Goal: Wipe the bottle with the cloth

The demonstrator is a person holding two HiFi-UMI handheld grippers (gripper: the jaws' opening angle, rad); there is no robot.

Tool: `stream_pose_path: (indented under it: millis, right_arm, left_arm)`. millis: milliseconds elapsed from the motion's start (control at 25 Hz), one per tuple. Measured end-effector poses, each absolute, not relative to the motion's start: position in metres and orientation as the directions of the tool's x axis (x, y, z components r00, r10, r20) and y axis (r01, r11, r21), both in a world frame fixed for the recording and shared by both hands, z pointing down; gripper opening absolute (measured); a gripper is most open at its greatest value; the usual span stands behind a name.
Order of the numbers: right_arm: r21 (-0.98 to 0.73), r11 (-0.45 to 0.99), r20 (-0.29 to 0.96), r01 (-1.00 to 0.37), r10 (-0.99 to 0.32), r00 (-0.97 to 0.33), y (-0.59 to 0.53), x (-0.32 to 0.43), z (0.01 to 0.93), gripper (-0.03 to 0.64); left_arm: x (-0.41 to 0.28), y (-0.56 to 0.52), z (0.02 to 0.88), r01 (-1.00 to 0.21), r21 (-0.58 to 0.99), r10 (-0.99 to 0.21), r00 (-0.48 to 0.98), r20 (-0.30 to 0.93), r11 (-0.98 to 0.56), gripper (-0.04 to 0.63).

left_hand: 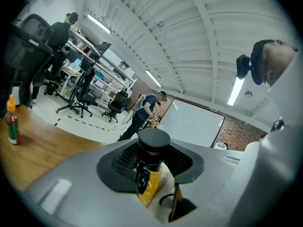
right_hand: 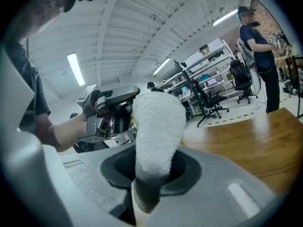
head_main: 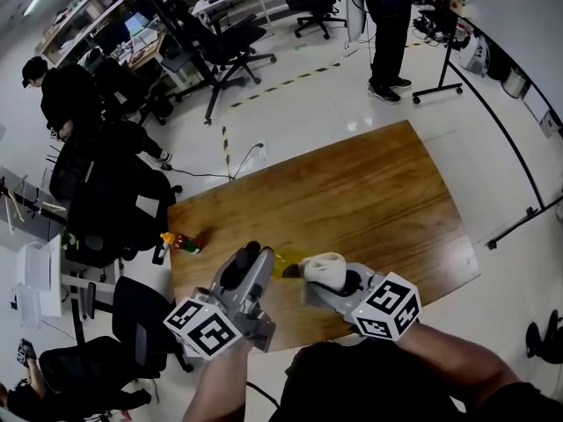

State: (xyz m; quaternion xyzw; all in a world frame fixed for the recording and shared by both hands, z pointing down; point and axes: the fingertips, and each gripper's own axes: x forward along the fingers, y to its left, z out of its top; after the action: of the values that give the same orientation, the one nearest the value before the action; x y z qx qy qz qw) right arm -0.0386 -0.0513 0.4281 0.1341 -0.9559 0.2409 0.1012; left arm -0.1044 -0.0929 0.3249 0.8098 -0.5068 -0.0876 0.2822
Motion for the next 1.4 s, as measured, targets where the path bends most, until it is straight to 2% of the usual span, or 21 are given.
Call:
stream_pose_path:
  millis: [400,840,920,1000,1080,1280,1400]
  right_arm:
    - [-0.445,0.828,0.319,-0.342,-0.210,-0.924,-0.046,-0.018,0.457,0.087]
    - [-0.478,0.764,0.458,-0.432,-0.203,-0.866,-0.048,0.012,0.509,0.086]
    - [-0.512,0.739,0.453,-0.437,-0.200,-0.869,-0.050,0.017,0.513,0.086]
    - [-0.571,0.709,0.399,-0.414,-0.201,-0.895,-0.053,0.020,0.502,0.086]
    - [-0.665,0.664,0.292,-0.342,-0.191,-0.937,-0.057,0.019,0.477,0.086]
    - [-0.837,0.547,-0.086,0.025,-0.085,-0.993,-0.059,0.009,0.392,0.085]
    - [-0.838,0.532,-0.172,0.121,-0.048,-0.984,-0.059,0.000,0.367,0.084]
  left_arm:
    - [-0.095,-0.089,0.316,-0.770,0.504,-0.847,0.515,0.130,-0.391,0.172]
    - [-0.072,-0.083,0.316,-0.768,0.374,-0.791,0.598,0.130,-0.520,0.172]
    - [-0.068,-0.081,0.321,-0.763,0.360,-0.777,0.613,0.142,-0.536,0.172]
    - [-0.063,-0.080,0.327,-0.762,0.339,-0.764,0.625,0.160,-0.552,0.172]
    - [-0.059,-0.079,0.330,-0.759,0.327,-0.754,0.634,0.172,-0.563,0.172]
    - [-0.044,-0.071,0.329,-0.703,0.243,-0.691,0.707,0.148,-0.668,0.170]
    - [-0.031,-0.060,0.325,-0.640,0.194,-0.626,0.768,0.133,-0.743,0.170]
